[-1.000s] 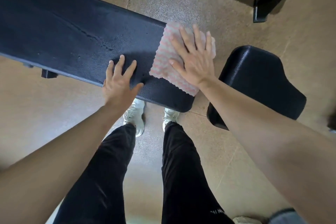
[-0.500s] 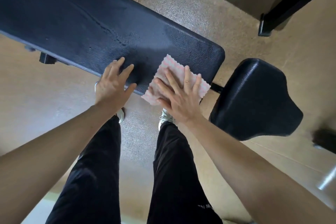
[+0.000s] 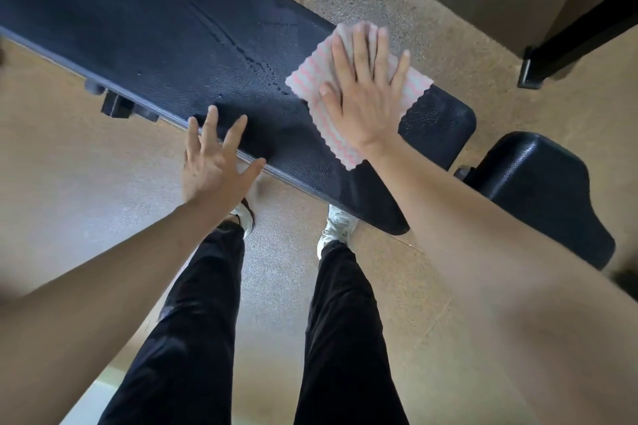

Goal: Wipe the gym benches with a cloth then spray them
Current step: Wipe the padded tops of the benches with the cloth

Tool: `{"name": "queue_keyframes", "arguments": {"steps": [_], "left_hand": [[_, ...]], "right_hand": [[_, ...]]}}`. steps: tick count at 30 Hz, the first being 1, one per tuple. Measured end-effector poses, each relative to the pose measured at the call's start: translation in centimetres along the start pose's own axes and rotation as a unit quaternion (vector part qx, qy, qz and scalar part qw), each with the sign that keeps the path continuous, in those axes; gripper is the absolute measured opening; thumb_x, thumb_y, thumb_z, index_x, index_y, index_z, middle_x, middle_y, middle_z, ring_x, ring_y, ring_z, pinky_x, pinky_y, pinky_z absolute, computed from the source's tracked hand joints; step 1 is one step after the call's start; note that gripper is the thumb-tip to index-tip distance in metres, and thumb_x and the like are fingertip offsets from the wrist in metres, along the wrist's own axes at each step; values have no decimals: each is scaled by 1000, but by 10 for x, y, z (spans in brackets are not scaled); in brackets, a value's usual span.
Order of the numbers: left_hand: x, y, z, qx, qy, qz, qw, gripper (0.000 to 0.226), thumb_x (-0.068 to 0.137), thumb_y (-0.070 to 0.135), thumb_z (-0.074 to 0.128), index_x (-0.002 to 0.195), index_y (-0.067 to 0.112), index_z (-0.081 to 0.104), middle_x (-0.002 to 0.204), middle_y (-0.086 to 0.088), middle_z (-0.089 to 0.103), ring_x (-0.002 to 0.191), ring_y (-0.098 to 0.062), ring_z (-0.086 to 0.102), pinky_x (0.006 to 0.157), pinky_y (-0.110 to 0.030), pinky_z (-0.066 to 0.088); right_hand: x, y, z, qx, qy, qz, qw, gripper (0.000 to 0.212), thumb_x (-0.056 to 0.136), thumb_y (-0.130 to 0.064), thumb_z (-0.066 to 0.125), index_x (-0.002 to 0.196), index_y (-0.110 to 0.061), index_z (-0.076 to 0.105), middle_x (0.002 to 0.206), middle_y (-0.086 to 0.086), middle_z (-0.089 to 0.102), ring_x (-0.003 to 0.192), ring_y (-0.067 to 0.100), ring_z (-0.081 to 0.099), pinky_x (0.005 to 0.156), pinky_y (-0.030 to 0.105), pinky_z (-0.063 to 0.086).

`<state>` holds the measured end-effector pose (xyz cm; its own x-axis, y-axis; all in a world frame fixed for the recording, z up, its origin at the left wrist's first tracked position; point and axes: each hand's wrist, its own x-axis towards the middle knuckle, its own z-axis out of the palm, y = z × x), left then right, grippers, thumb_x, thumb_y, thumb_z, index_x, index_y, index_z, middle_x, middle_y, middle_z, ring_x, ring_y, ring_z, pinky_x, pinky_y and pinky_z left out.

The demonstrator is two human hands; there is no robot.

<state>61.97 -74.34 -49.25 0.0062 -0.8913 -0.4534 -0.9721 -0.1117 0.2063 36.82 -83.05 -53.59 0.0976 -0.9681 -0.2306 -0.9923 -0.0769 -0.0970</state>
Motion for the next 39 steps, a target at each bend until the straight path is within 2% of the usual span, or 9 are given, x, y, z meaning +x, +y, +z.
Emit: {"name": "queue_keyframes", "arguments": {"steps": [4,7,11,15,21,26,32,36,39], "left_hand": [[2,-14,-7,-14,10,16,1000,63,93,40,70,150,23,50,166,-12,30,150,-43,25,111,-63,38],[2,-28,-12,-13,21,41,999,55,94,34,68,144,16,57,161,-13,40,145,-41,35,104,-63,45],[0,-42,-17,-17,21,20,999,57,92,33,67,146,19,53,164,-15,29,150,-43,23,106,-64,41],[9,-54,-19,-5,29,-13,999,65,95,35,66,154,22,42,167,-16,22,154,-44,16,115,-65,31],[11,-59,-16,-41,3,-34,999,69,97,41,63,159,30,34,171,-7,13,158,-33,8,116,-59,37],[15,-65,-19,-48,-18,-32,998,72,92,46,68,156,33,37,168,-5,16,156,-31,8,97,-56,56],[21,-89,-36,-93,1,13,996,61,92,37,70,149,26,51,159,0,38,147,-24,30,92,-50,55],[29,-115,-46,-134,48,34,989,52,92,23,71,142,13,58,146,-9,53,134,-30,49,91,-53,56],[47,-135,-53,-110,86,12,990,55,93,23,70,144,10,54,149,-16,48,137,-38,44,93,-54,54]], "right_hand": [[-36,-40,7,-11,-19,-105,994,80,91,-81,23,157,-36,27,167,11,18,149,53,12,108,77,9],[-68,-70,12,-8,-43,-152,987,76,88,-82,27,155,-46,25,168,8,12,150,53,6,108,78,8],[-80,-80,21,-32,-59,-220,973,67,96,-75,21,157,-48,11,169,2,6,151,49,1,108,78,9],[-55,-70,12,-55,-62,-266,960,66,99,-69,21,158,-43,14,170,-1,3,154,39,-4,112,73,8],[43,-55,-7,-47,-12,-128,991,65,101,-61,20,160,-32,17,169,2,10,155,32,9,120,63,10],[78,-88,-15,-14,-10,-3,1000,68,101,-59,20,160,-25,17,168,9,13,154,37,9,118,67,10],[28,-143,-2,-46,-41,-150,987,76,89,-79,26,155,-41,25,168,10,15,151,51,5,110,76,7],[2,-173,6,-59,-63,-211,974,69,93,-73,27,155,-44,22,168,6,13,151,52,1,107,78,8],[7,-171,10,-67,-54,-263,961,62,98,-67,27,155,-43,24,168,0,15,152,48,3,109,75,10]]}}
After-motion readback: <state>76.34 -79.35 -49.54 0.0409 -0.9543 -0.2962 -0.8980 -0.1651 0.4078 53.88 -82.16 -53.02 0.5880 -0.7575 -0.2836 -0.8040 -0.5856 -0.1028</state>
